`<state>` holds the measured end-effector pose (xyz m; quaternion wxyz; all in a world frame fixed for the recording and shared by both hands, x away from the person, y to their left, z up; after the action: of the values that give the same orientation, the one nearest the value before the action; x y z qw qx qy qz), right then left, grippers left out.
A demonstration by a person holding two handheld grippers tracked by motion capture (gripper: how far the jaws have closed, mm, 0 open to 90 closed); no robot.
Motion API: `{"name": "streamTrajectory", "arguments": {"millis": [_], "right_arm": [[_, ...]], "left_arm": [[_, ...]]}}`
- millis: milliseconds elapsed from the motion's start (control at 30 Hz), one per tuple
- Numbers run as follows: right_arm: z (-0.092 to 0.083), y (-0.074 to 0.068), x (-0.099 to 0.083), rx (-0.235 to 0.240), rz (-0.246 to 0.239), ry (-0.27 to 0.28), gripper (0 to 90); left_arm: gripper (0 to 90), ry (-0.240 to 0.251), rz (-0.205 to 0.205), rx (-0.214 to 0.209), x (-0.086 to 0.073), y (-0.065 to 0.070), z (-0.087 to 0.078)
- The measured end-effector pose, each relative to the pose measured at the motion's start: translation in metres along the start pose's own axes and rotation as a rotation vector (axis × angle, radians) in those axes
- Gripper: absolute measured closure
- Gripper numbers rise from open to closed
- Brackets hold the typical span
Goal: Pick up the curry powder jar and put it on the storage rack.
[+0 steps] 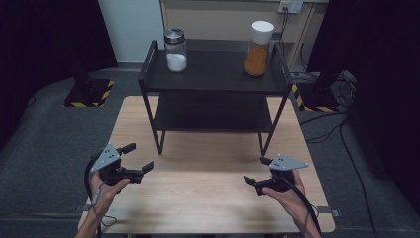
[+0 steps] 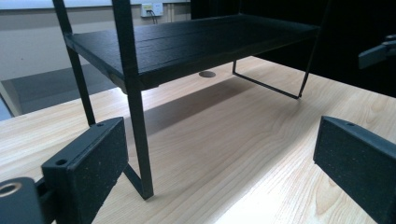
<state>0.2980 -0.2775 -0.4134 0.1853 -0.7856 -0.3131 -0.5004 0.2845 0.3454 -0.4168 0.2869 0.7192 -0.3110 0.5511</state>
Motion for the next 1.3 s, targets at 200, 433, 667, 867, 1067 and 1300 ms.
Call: {"name": "streamTrajectory", "arguments": {"millis": [200,433,667,867,1067,1300], "right_arm": [[-0.019,0.006,-0.011,-0.044,0.021,0.019,7.2],[-0.038,0.009,-0.024,-0.085,0.041,0.048,7.0],[-0.048,0.011,-0.034,-0.109,0.062,0.065,6.8],[-0.048,0.012,-0.038,-0.123,0.077,0.101,6.7],[-0.045,0.009,-0.038,-0.133,0.046,0.108,6.7],[-0.040,0.008,-0.038,-0.127,0.039,0.136,6.7]], "left_arm": [[1.8,0.006,-0.005,0.017,-0.001,-0.002,-0.002],[1.6,0.004,-0.005,0.024,-0.001,-0.003,-0.002],[1.5,0.001,-0.007,0.024,-0.001,-0.003,-0.001],[1.4,0.011,-0.019,0.017,-0.002,-0.004,0.000],[1.5,0.018,-0.025,0.023,-0.002,-0.004,0.000],[1.5,0.019,-0.024,0.024,-0.003,-0.004,0.002]]}}
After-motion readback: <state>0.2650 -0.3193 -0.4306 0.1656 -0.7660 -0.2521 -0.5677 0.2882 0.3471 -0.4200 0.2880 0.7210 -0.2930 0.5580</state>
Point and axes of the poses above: each handheld gripper's, and its own axes: z roughly forward along the jaws, x roughly out of its top, y roughly to its right, the point moved 5 cm from there along z, roughly forward along the jaws, and after that the axes turned 8 degrees about -x, right-handed, at the moved point
